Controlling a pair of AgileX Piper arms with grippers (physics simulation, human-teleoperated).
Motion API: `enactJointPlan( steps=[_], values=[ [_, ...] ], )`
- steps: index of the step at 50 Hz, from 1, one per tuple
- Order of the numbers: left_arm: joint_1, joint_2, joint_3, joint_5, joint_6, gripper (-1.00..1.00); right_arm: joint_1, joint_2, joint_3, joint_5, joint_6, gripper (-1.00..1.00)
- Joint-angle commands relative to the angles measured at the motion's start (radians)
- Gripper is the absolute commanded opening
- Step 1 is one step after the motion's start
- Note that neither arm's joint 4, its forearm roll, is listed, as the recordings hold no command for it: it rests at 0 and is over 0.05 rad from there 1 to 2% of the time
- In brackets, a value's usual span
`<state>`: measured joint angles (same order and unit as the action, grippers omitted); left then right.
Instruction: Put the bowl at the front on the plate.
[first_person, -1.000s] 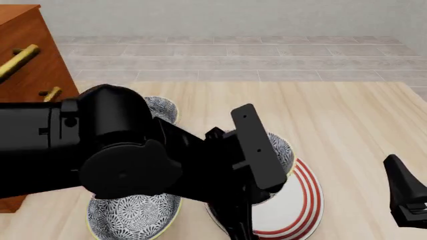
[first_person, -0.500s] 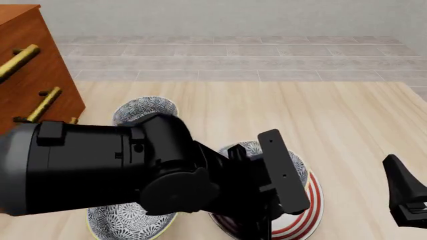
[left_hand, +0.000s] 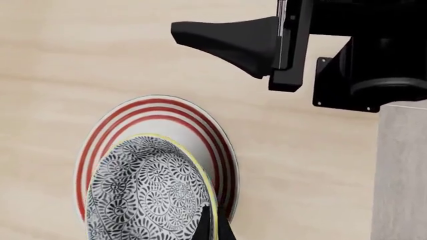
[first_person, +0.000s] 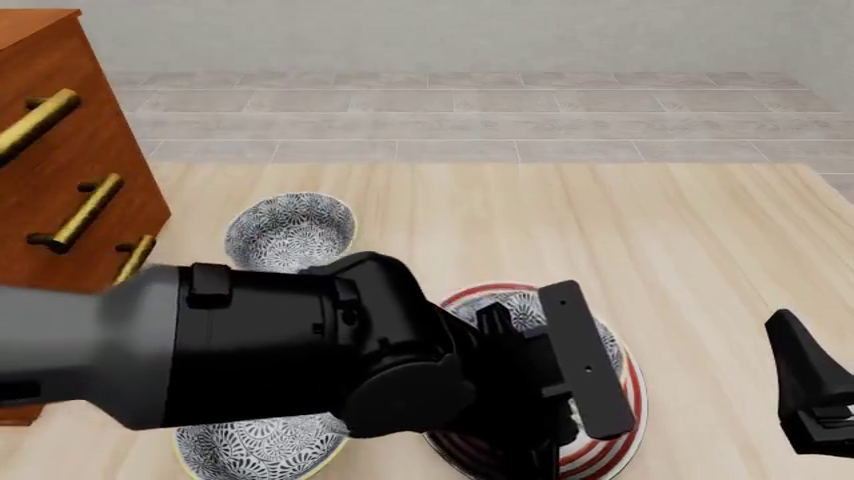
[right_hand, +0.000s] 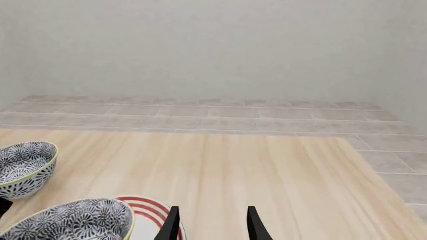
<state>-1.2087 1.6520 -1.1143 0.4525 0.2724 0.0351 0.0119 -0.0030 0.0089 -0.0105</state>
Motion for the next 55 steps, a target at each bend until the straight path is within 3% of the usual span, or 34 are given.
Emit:
enactJointPlan(
  steps=[1,50,51,55],
  values=[
    [-0.009,0.029,-0.014,-0.021,0.003,-1.00,0.000,-0.002,0.000,0.002,-0.002,1.00],
    [-0.015,0.081,-0.007,-0.056,-0.035,-1.00,0.002,0.001,0.001,-0.003,-0.009,1.00],
    [-0.018,0.083,-0.008,-0.054,-0.037,1.00,0.002,0.002,0.001,-0.004,-0.008,1.00],
    [-0.017,0.083,-0.009,-0.050,-0.033,1.00,0.002,0.005,0.001,-0.007,-0.009,1.00]
  ],
)
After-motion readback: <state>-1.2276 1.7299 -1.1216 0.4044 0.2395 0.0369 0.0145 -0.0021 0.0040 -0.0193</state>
